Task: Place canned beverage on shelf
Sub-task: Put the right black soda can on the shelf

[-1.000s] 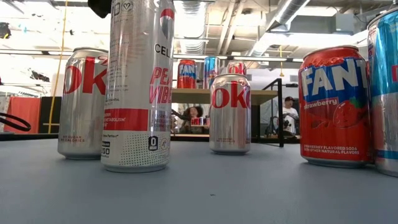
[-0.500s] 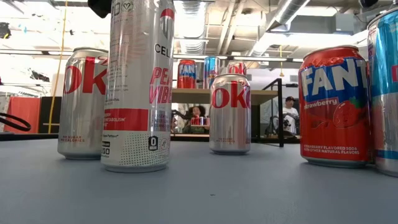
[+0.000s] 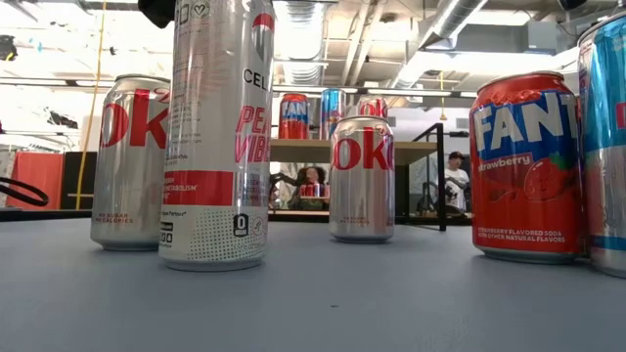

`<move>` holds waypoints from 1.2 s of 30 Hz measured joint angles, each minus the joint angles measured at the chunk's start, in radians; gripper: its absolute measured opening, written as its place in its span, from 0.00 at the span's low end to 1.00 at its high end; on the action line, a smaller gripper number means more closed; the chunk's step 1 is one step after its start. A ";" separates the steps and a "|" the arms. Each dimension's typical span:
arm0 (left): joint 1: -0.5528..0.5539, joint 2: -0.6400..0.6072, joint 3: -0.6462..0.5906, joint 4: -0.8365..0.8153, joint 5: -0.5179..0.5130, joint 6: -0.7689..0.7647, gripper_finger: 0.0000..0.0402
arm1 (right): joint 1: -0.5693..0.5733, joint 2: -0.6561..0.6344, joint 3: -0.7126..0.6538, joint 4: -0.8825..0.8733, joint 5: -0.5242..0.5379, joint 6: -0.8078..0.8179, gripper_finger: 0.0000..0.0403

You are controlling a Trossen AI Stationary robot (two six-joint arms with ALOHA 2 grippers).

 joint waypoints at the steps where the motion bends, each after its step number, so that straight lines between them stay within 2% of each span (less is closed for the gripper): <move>1: 0.000 0.000 0.000 0.000 0.000 0.000 0.83 | 0.000 0.000 0.000 -0.001 0.000 0.000 0.79; 14: 0.000 0.000 0.000 0.000 0.000 0.000 0.83 | -0.002 -0.001 0.003 -0.047 -0.030 -0.041 0.56; 23: 0.000 0.000 0.000 -0.001 0.000 0.000 0.83 | 0.002 -0.005 0.007 -0.113 -0.072 -0.148 0.56; 29: 0.000 0.000 0.000 -0.001 0.000 0.000 0.83 | 0.007 -0.005 0.100 -0.209 -0.072 -0.229 0.56; 33: 0.000 0.000 0.000 -0.001 0.000 -0.003 0.83 | 0.007 -0.006 0.220 -0.305 -0.077 -0.238 0.56; 36: 0.000 0.000 0.000 -0.001 0.000 -0.013 0.83 | 0.007 -0.014 0.322 -0.301 -0.065 -0.282 0.56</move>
